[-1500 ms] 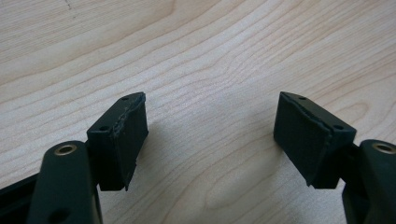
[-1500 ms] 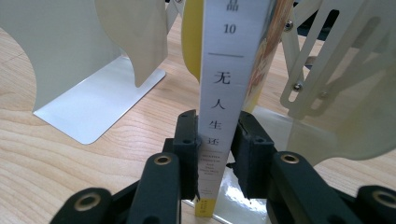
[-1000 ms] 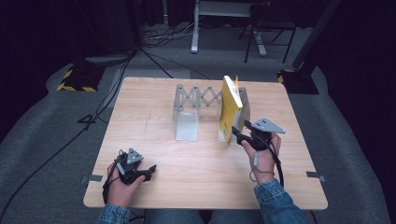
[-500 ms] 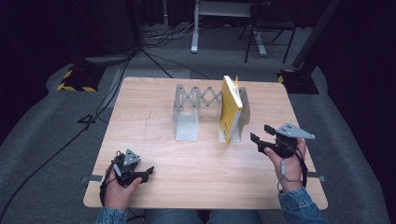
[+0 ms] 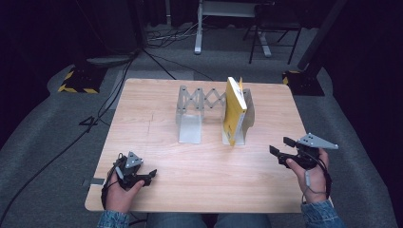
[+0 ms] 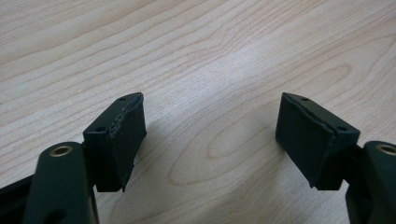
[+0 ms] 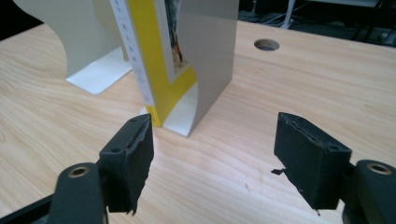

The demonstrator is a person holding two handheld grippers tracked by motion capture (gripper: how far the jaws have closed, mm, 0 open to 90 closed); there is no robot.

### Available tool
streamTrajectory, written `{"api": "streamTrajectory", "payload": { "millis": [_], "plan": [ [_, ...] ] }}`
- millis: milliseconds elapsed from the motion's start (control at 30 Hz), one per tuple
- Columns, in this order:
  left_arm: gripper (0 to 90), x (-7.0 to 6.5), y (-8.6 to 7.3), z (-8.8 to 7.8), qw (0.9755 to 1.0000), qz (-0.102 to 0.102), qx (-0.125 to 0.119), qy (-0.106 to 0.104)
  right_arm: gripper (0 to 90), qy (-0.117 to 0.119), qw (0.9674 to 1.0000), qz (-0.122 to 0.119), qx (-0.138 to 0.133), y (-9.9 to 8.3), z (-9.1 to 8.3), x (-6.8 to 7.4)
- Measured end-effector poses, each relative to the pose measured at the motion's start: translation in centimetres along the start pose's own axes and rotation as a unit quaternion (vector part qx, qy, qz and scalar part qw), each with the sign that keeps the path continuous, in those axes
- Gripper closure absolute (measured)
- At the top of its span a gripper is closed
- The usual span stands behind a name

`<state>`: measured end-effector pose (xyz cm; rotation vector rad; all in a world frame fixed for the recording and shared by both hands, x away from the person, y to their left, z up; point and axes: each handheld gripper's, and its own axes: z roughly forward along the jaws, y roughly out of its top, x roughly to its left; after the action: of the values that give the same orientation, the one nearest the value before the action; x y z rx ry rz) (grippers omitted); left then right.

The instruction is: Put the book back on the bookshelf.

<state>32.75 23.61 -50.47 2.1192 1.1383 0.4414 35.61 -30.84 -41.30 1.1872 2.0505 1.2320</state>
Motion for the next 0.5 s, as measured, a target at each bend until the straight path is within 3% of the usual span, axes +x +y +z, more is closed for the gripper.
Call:
{"api": "streamTrajectory", "payload": {
  "millis": [333,500],
  "plan": [
    [24.1,0.1,0.1,0.1,1.0,-0.001,0.001,0.001,25.7,-0.009,0.9993,0.023,0.028,-2.7,-1.0,-3.0],
    [24.1,0.1,0.1,0.1,1.0,-0.002,0.001,0.001,24.1,-0.029,0.9983,0.01,0.051,-4.3,-0.4,-4.4]
  ]
}}
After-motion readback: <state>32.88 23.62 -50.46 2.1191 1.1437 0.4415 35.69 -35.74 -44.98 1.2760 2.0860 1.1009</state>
